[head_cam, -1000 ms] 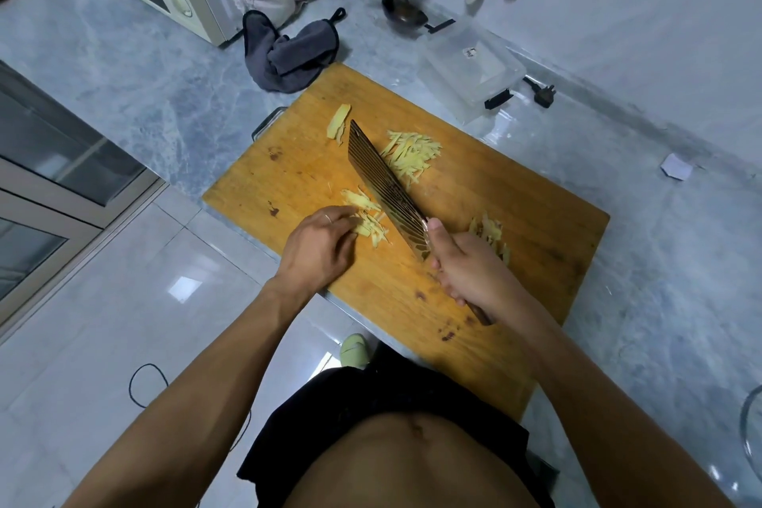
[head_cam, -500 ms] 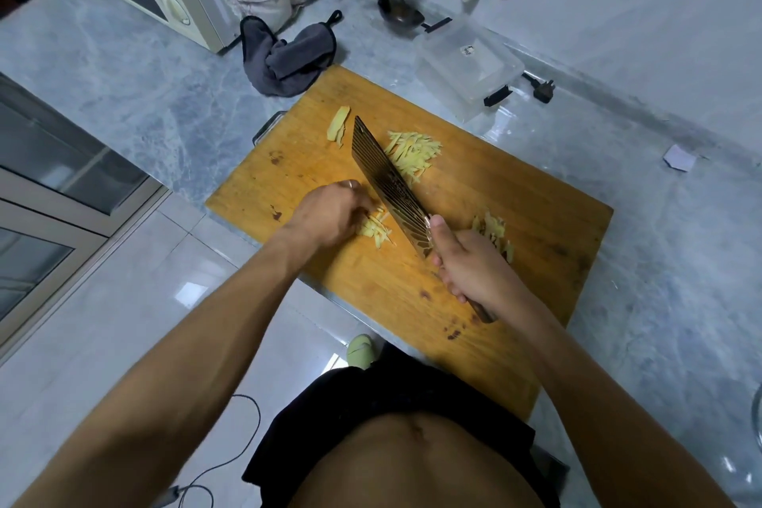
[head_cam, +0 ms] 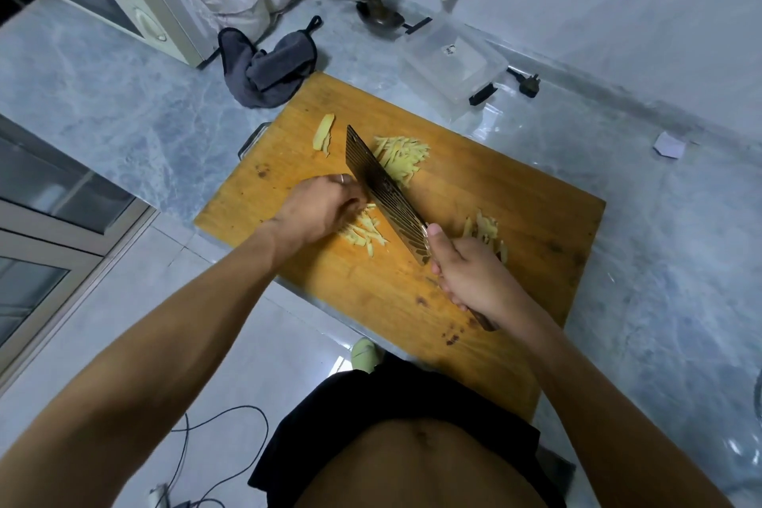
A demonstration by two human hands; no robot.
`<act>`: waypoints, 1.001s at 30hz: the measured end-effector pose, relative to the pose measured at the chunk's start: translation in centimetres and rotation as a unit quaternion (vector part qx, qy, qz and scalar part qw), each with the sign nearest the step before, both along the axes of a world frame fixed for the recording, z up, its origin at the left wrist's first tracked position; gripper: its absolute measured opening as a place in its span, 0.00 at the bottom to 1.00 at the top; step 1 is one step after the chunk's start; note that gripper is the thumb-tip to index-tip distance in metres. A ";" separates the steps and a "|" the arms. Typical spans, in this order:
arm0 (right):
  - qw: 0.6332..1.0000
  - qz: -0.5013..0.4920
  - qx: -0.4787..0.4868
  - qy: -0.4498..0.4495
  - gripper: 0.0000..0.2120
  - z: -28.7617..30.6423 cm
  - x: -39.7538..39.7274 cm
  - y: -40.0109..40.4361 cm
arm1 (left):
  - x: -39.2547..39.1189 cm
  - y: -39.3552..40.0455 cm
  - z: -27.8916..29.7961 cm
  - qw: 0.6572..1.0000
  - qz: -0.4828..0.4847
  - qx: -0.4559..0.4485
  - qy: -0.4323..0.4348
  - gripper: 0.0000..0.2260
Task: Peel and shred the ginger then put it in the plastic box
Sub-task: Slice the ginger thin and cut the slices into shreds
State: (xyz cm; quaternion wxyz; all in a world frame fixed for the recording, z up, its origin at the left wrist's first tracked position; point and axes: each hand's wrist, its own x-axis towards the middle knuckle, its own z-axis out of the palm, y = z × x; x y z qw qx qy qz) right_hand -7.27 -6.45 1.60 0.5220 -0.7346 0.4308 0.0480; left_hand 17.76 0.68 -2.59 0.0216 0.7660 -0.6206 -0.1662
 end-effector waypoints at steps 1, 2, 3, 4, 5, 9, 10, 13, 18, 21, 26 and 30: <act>1.000 0.006 -0.003 0.001 0.32 0.0 0.1 0.0 | -0.4 0.7 -0.3 1.000 0.008 -0.014 0.021 0.10; 1.000 0.010 -0.006 0.001 0.33 -0.1 0.1 0.1 | -0.8 1.3 -0.5 0.999 0.005 -0.019 0.039 0.10; 1.000 0.012 -0.007 0.001 0.33 -0.1 0.2 0.1 | -1.1 1.7 -0.6 0.999 -0.004 -0.012 0.044 0.11; 1.000 0.012 -0.008 0.001 0.33 -0.1 0.3 0.1 | -1.4 1.7 -0.5 0.999 -0.011 -0.003 0.043 0.12; 1.000 0.012 -0.007 0.002 0.33 -0.1 0.3 0.2 | -1.5 1.6 -0.5 0.999 -0.016 0.009 0.032 0.12; 1.000 0.014 -0.002 0.003 0.32 -0.1 0.4 0.4 | -1.2 0.1 -0.1 0.996 -0.070 0.050 -0.025 0.09; 1.000 0.014 -0.001 0.001 0.32 0.0 0.4 0.5 | -1.1 -0.4 0.1 0.994 -0.082 0.056 -0.044 0.07; 1.000 0.011 0.003 0.000 0.31 0.1 0.3 0.5 | -0.6 -1.2 0.1 0.996 -0.047 0.057 -0.056 0.02; 1.000 -0.004 0.004 0.000 0.31 0.1 -0.1 0.3 | -0.9 0.2 -1.0 0.999 0.029 -0.019 0.020 0.07; 1.000 0.002 -0.003 -0.005 0.32 0.1 -0.3 0.0 | -1.7 2.5 -1.5 0.980 0.113 -0.138 0.093 0.09; 0.997 0.066 -0.037 -0.001 0.39 0.5 0.6 0.3 | -4.8 6.9 -3.1 0.933 0.250 -0.234 0.108 0.09; 0.988 0.130 -0.080 0.001 0.36 0.6 1.7 0.9 | -6.3 7.9 -4.6 0.928 0.249 -0.257 0.102 0.09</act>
